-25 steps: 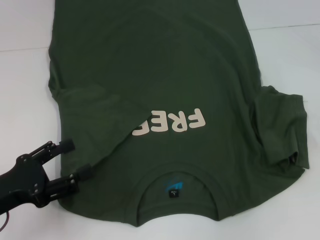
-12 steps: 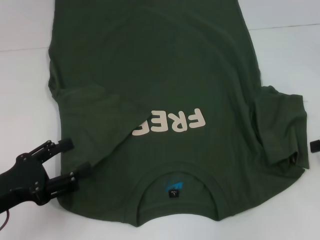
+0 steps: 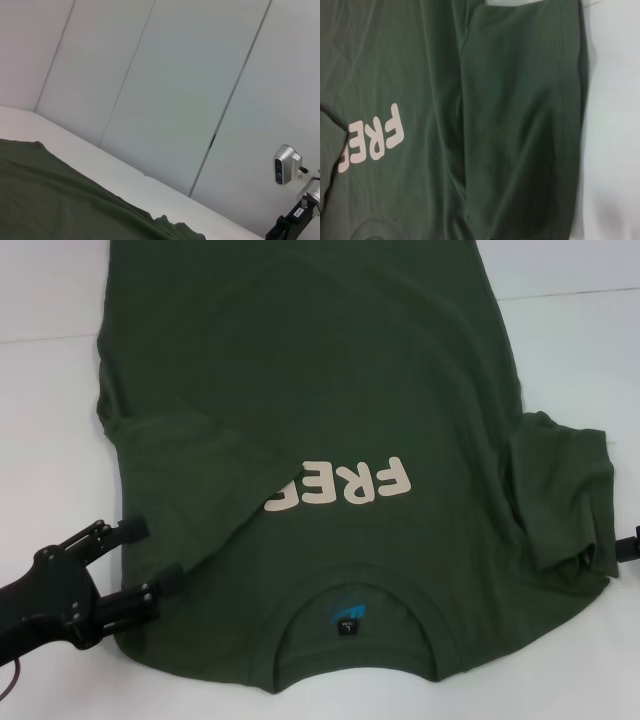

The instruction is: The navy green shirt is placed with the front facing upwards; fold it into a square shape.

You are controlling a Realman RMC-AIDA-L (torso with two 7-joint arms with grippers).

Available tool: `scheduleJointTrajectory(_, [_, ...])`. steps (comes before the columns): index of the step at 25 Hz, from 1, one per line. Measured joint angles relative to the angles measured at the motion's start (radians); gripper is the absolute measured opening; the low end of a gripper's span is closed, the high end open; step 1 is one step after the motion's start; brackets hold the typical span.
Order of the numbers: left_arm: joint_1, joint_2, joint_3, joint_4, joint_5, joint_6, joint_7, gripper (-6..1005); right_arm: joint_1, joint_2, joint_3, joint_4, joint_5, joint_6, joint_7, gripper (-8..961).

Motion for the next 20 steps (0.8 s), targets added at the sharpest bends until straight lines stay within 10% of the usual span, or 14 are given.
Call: scheduleJointTrajectory(20, [-0.001,0.000,0.001,0.000,0.002,0.000,0.001,902,0.004,0.009,0.005,0.027,0.001,0.029,0.000,730])
